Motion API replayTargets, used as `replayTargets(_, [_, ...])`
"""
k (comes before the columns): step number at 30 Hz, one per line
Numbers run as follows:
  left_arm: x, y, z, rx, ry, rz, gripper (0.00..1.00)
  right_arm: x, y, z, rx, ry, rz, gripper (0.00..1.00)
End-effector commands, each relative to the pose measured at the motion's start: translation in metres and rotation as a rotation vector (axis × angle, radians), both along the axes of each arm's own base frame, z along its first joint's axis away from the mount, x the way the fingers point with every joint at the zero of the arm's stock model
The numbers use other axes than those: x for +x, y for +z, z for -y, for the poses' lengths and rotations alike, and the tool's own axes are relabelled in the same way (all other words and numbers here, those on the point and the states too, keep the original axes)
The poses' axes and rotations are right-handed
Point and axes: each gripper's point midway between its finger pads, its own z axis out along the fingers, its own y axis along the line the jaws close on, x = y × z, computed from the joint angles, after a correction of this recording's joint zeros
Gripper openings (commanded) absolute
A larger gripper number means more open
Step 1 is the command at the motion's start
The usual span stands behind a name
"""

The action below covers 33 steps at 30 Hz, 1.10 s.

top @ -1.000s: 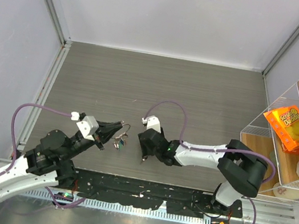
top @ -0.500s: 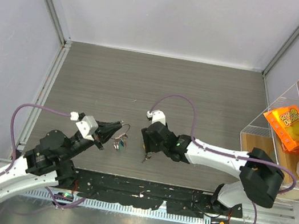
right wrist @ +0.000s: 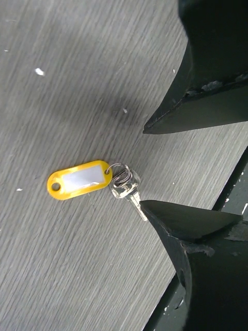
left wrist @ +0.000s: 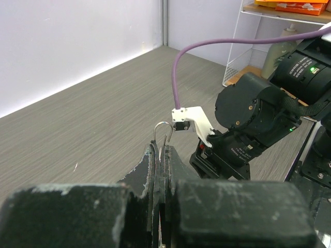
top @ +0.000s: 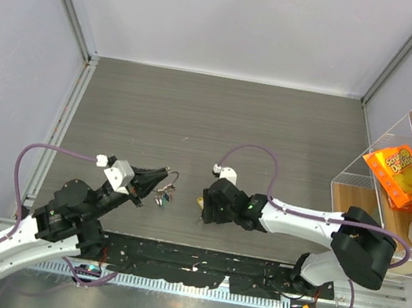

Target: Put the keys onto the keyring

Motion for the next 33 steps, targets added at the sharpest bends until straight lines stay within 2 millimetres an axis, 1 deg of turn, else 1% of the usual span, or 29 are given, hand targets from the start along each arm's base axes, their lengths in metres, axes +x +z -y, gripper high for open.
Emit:
replayTargets(1, [-0.005,0.023,-0.001,-0.073,-0.022,0.05,0.0,-0.002,0.005,-0.008,0.095,-0.075,-0.025,0.59])
replayTargets(6, [-0.006,0.022,-0.001,-0.076,-0.027,0.052,0.0,0.001,-0.002,-0.01,0.113,-0.108,-0.04,0.51])
replayTargets(10, [-0.007,0.023,-0.001,-0.078,-0.032,0.052,0.0,0.005,-0.011,-0.006,0.138,-0.155,-0.059,0.49])
replayTargets(13, [-0.007,0.02,0.002,-0.073,-0.039,0.045,0.0,0.008,-0.014,-0.009,0.168,-0.172,-0.079,0.47])
replayTargets(16, [-0.008,0.023,0.0,-0.079,-0.037,0.051,0.0,0.011,-0.015,-0.012,0.179,-0.179,-0.088,0.44])
replayTargets(19, [-0.007,0.023,-0.001,-0.077,-0.032,0.05,0.0,0.009,-0.022,-0.011,0.167,-0.179,-0.109,0.41])
replayTargets(22, [-0.007,0.022,-0.001,-0.077,-0.029,0.048,0.0,0.007,-0.024,-0.01,0.168,-0.178,-0.116,0.36])
replayTargets(27, [-0.006,0.02,-0.001,-0.074,-0.026,0.045,0.0,0.006,-0.022,-0.008,0.173,-0.174,-0.114,0.31])
replayTargets(33, [-0.006,0.021,0.0,-0.075,-0.029,0.048,0.0,0.006,-0.023,-0.005,0.17,-0.18,-0.11,0.22])
